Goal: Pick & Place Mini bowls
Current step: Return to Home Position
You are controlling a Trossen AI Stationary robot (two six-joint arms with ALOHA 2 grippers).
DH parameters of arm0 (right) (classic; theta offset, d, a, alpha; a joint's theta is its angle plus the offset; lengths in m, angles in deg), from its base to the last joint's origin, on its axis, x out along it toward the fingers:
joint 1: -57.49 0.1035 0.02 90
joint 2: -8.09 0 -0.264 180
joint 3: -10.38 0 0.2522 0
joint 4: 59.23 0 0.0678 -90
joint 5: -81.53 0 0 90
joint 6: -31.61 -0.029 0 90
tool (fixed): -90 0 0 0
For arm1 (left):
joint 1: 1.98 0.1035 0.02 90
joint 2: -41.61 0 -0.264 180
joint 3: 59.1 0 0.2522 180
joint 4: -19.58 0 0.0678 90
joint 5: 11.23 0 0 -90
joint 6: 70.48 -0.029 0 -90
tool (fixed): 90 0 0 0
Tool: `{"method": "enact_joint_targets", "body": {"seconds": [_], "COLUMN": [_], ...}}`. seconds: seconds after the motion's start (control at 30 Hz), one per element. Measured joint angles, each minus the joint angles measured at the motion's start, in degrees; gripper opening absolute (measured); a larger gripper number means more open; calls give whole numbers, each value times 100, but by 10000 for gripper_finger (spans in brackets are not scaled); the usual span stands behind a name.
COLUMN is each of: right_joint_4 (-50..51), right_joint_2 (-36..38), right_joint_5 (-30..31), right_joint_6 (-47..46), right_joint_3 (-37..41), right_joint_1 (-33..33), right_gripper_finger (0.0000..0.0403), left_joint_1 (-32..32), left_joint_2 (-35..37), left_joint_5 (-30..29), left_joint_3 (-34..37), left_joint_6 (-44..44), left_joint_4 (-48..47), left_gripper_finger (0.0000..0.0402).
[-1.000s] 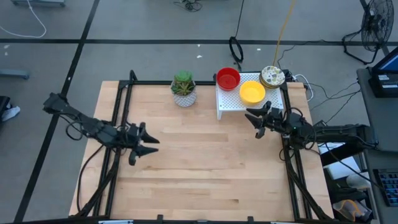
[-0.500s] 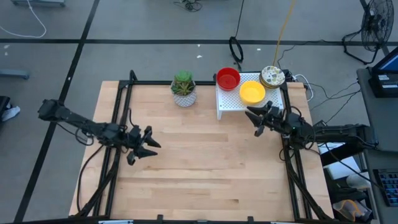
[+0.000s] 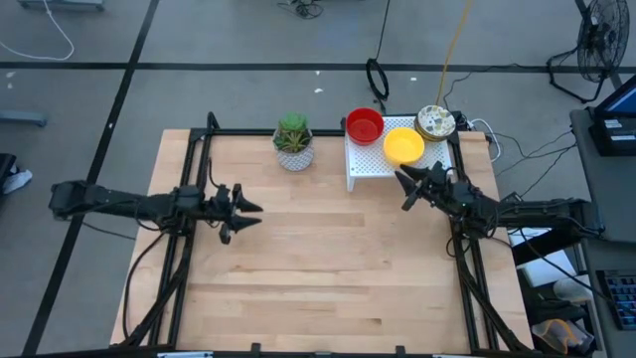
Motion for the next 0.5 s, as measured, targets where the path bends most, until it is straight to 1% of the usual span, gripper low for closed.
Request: {"method": "enact_joint_targets", "body": {"seconds": [0.13,0.33,0.43,0.5], "right_joint_4": [60,69,70,70], "right_joint_2": [1,1,1,1], "right_joint_5": [-2,-2,-2,-2], "right_joint_6": [2,2,2,2], "right_joint_3": [0,0,0,0], "right_joint_1": [0,0,0,0], "right_gripper_finger": [123,123,123,123], "left_joint_1": [620,1424,1830,2102], "left_joint_2": [0,60,152,256], "left_joint_5": [377,1561,1794,1802], "left_joint_3": [26,26,26,26], "left_joint_6": [-23,17,30,133], "left_joint_4": [13,9,8,0], "left_gripper_finger": [184,184,184,184]}}
